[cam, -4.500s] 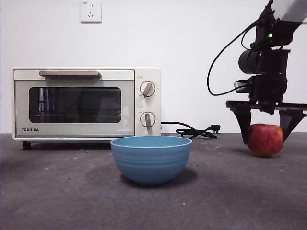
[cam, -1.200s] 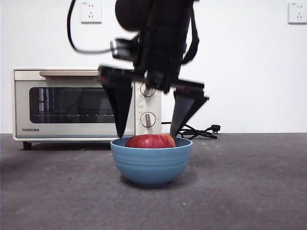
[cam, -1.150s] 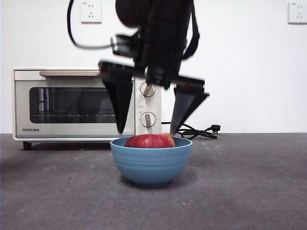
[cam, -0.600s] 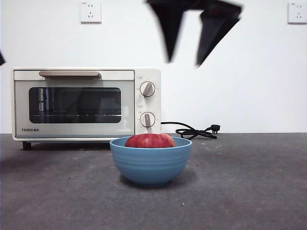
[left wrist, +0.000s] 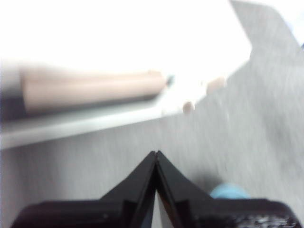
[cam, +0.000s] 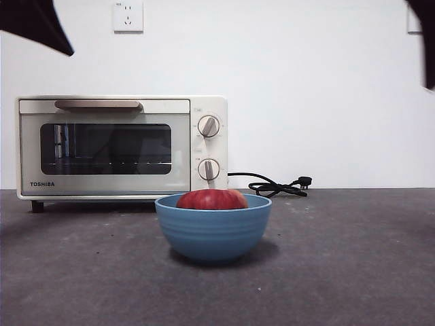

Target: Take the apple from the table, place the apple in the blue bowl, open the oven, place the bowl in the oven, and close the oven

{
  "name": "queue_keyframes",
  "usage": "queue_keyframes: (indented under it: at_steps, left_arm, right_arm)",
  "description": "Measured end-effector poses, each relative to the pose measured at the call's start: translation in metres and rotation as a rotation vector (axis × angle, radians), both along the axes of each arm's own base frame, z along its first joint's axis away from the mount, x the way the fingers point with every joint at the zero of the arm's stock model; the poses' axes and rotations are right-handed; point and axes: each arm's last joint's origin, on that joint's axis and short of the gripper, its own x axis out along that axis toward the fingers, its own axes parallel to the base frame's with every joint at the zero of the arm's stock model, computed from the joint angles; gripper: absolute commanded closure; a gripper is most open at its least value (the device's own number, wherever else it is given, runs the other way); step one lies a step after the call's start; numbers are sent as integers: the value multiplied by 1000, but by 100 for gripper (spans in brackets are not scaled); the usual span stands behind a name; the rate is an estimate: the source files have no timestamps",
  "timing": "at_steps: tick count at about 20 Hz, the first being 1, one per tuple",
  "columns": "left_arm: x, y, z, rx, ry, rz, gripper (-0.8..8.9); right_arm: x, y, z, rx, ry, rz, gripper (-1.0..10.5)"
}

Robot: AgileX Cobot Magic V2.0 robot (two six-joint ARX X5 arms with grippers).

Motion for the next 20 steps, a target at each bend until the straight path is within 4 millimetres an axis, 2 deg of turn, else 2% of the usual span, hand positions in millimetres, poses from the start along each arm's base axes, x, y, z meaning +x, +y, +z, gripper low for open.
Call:
queue_keyframes:
  at_steps: [3, 6, 11, 20]
  left_arm:
    - [26, 0, 0, 16, -10, 18, 819]
    - [41, 0, -13, 17, 28, 19, 819]
    - [59, -1, -30, 18, 44, 19, 818]
    - [67, -1, -31, -14, 13, 46, 819]
  right_arm:
    - [-20, -18, -30, 56, 60, -23, 954]
    - [-31, -23, -40, 116, 95, -14, 954]
    - [-43, -25, -31, 235, 54, 16, 954]
    - [-54, -28, -24, 294, 17, 19, 954]
